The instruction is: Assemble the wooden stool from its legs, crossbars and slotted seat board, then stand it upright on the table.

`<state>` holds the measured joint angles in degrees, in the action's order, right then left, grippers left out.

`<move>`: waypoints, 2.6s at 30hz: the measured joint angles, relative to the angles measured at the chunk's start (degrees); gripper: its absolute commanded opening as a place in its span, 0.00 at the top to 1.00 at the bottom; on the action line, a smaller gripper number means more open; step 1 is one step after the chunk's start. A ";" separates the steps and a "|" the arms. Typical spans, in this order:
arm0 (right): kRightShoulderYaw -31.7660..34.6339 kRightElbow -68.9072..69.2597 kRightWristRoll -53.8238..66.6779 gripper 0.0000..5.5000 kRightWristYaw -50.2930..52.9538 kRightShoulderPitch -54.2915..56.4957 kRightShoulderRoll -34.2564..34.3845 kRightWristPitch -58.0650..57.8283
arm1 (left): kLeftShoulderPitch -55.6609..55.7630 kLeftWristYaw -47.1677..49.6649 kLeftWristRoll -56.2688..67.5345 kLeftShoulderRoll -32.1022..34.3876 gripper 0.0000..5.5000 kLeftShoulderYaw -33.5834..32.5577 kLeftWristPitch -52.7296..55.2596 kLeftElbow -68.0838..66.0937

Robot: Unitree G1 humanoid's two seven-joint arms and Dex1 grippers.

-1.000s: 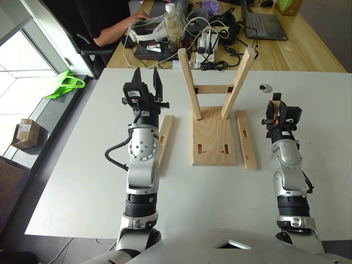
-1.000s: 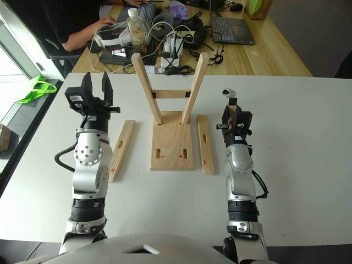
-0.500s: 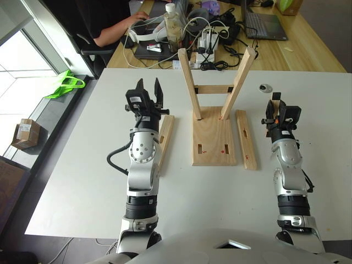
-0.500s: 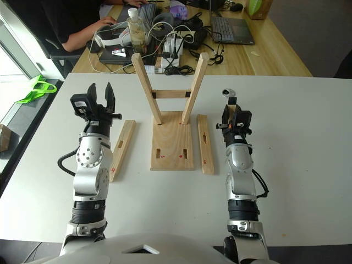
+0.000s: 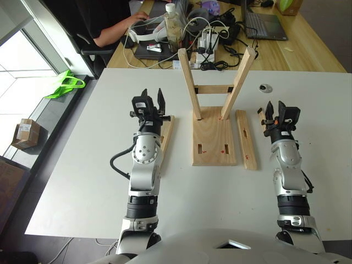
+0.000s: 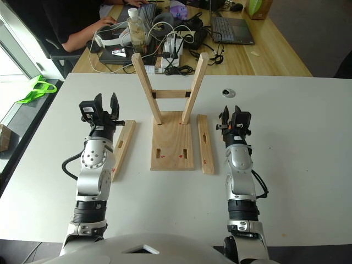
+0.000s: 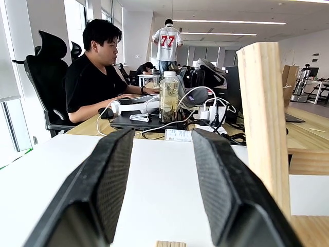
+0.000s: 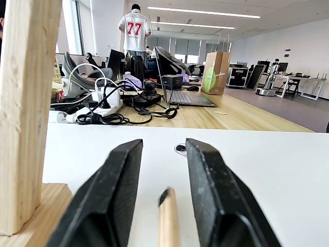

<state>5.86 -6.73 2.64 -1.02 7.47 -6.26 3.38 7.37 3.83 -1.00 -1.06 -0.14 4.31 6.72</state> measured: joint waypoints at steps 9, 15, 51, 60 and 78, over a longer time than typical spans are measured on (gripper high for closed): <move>0.01 -0.52 -0.46 0.77 0.04 -0.03 -0.46 0.14 | -0.03 1.32 -1.72 0.09 0.67 -0.09 0.01 -0.05; 0.01 -0.55 -0.84 0.77 0.04 -0.02 -0.46 0.14 | -0.03 2.01 -2.04 0.13 0.76 -0.33 -0.55 0.16; -3.48 -3.75 -0.14 0.66 -13.08 6.27 -6.77 -33.84 | -0.25 4.72 -3.05 -1.85 0.77 0.72 1.86 1.10; -2.78 -6.37 -1.27 0.66 -9.94 9.49 -7.23 -34.49 | -0.25 5.46 -3.06 -1.88 0.77 0.85 1.86 1.10; -5.75 -8.53 0.11 0.68 -15.28 11.89 -9.98 -41.68 | -1.27 -0.28 0.48 -1.20 0.77 1.87 19.30 3.75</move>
<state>0.11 -15.27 2.76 -16.29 19.36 -16.24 -38.30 6.11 3.55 -0.51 -2.26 1.73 23.62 10.47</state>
